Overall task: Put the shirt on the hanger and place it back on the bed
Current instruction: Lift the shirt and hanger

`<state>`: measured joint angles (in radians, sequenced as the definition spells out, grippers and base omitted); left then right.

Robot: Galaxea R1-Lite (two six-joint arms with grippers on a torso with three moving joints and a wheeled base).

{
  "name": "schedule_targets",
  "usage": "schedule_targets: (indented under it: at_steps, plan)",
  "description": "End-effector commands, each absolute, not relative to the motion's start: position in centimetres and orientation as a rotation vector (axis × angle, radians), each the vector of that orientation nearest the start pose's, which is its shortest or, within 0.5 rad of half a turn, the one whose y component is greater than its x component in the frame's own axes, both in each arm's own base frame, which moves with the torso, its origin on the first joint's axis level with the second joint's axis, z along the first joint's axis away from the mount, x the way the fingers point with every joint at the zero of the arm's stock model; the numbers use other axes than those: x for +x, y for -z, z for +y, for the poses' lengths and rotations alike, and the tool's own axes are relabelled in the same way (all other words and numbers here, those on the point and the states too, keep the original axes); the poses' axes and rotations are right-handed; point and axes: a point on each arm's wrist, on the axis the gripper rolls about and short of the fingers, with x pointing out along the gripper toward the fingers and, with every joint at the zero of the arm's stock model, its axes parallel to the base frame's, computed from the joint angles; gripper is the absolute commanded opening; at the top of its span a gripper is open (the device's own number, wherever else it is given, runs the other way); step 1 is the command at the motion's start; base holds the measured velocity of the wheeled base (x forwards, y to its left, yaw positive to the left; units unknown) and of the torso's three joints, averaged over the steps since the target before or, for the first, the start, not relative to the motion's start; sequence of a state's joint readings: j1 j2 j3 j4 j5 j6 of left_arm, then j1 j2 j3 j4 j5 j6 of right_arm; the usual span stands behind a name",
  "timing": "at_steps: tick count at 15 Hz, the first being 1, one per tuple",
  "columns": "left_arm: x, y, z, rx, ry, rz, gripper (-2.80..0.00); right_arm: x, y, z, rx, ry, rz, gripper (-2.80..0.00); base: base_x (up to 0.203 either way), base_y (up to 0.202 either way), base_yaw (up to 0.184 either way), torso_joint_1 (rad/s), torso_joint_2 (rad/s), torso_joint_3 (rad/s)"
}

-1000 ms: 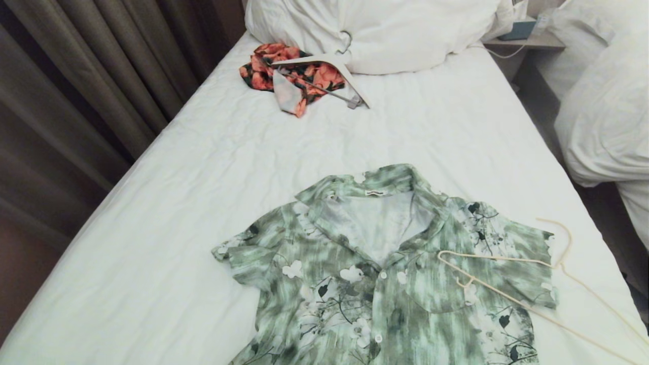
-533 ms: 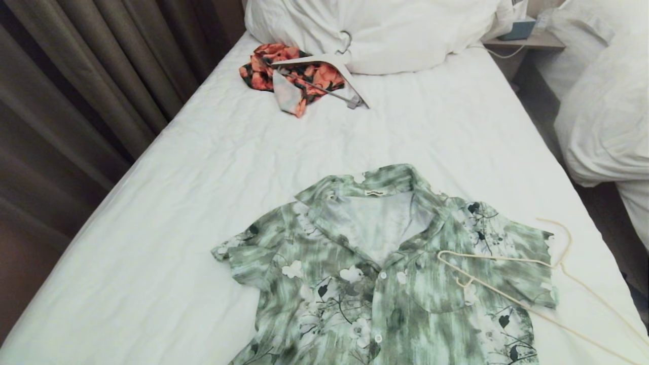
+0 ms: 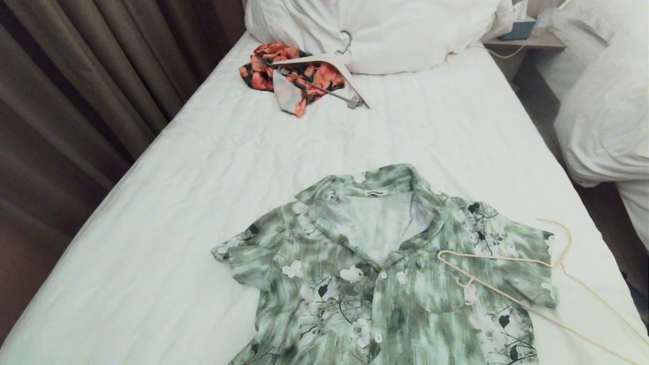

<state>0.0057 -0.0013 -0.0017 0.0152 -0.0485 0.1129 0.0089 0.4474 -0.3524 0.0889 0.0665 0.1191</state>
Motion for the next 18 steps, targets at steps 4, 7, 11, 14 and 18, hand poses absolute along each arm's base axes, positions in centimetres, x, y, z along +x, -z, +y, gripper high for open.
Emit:
schedule_targets:
  at_steps: [4, 7, 11, 14, 18]
  plan:
    - [-2.3, -7.4, -0.1, 0.113, 0.044, 0.011, -2.80, 11.4, -19.7, -0.1, 0.294, -0.088, 0.563, -2.80, 0.000, 0.000, 0.000, 0.000, 0.00, 0.000]
    - [-2.3, -7.4, -0.1, 0.113, 0.044, 0.011, -2.80, 17.9, -20.0, -2.4, 0.458, -0.109, 0.786, -2.80, 0.000, 0.000, 0.000, 0.000, 0.00, 0.000]
    - [-2.3, -7.4, -0.1, 0.113, 0.044, 0.011, -2.80, 23.4, -17.5, -9.2, 0.628, -0.042, 1.047, -2.80, 0.000, 0.000, 0.000, 0.000, 0.00, 0.000]
    - [-2.3, -7.4, -0.1, 0.113, 0.044, 0.011, -2.80, 23.0, -15.4, -14.7, 0.701, -0.167, 1.165, -2.80, 0.000, 0.000, 0.000, 0.000, 0.00, 0.000]
    - [-2.3, -7.4, -0.1, 0.113, 0.044, 0.011, -2.80, 22.8, -13.5, -18.6, 0.798, -0.357, 1.166, -2.80, 0.000, 0.000, 0.000, 0.000, 0.00, 0.000]
